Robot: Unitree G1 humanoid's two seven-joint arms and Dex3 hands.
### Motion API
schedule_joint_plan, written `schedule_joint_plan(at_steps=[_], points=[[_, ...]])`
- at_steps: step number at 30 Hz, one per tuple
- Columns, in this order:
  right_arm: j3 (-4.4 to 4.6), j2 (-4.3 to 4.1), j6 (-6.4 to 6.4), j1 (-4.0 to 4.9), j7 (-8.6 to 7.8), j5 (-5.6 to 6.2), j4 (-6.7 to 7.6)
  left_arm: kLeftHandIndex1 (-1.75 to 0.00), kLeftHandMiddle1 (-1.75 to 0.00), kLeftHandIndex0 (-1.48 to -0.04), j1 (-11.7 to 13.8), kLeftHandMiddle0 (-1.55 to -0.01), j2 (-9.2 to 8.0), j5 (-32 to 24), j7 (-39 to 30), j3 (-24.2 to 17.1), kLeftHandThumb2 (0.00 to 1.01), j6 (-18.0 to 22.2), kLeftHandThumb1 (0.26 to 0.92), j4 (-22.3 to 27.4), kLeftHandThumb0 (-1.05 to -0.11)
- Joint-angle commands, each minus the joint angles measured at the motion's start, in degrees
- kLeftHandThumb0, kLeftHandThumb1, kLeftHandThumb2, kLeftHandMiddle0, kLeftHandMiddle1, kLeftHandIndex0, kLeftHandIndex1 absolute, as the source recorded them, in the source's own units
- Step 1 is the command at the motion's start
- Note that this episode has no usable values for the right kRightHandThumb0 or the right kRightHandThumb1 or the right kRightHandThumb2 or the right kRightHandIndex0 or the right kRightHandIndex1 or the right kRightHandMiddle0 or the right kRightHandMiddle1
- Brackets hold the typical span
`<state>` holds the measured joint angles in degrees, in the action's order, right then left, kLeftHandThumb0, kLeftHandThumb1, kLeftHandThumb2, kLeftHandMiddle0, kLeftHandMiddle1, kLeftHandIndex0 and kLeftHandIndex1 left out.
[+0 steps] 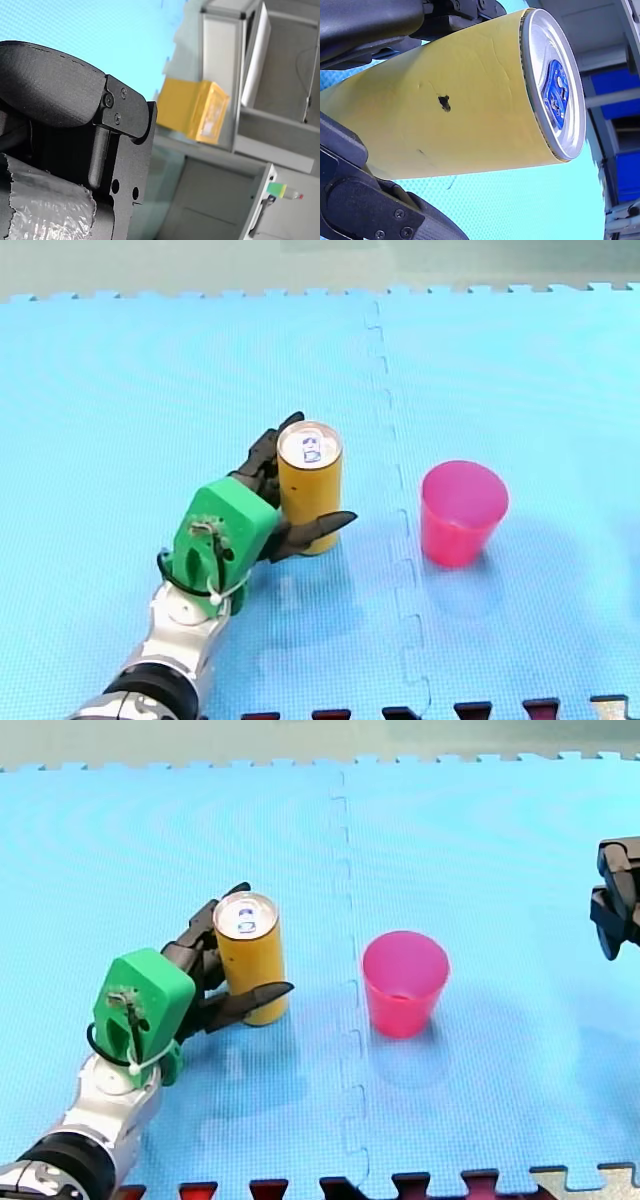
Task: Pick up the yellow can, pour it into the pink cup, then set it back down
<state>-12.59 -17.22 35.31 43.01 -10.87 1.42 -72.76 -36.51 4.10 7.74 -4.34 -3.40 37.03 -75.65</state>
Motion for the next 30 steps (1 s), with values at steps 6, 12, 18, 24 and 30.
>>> schedule_joint_plan(at_steps=[6,12,18,24,30], points=[[0.15,-0.25,0.34,-0.23,0.66,-0.26,0.26,0.0,0.0,-0.22,0.09,-0.23,0.18,0.08,-0.23,0.32,0.0,-0.17,0.634,0.05,-0.786],[0.05,-0.29,0.4,-0.41,0.51,-0.18,0.31,0.0,-0.01,-0.22,0.34,-0.24,0.41,-0.24,0.45,0.04,0.0,-0.16,0.637,0.08,-0.787],[-0.19,-0.22,0.35,-0.52,0.09,0.14,0.33,-0.04,-0.1,-0.77,0.67,-0.86,1.29,-1.28,6.61,-1.49,0.01,-0.1,0.788,0.23,-0.533],[-0.28,-0.09,0.33,-0.58,-0.04,0.27,0.27,-0.05,-0.1,-0.91,0.72,-1.03,0.82,1.02,11.49,0.26,0.0,-1.37,0.799,0.19,-0.478],[-0.31,0.01,0.17,-0.53,0.01,0.37,0.19,-0.05,-0.09,-1.12,0.78,-1.23,0.69,3.24,16.18,1.77,0.0,-1.71,0.813,0.21,-0.415]])
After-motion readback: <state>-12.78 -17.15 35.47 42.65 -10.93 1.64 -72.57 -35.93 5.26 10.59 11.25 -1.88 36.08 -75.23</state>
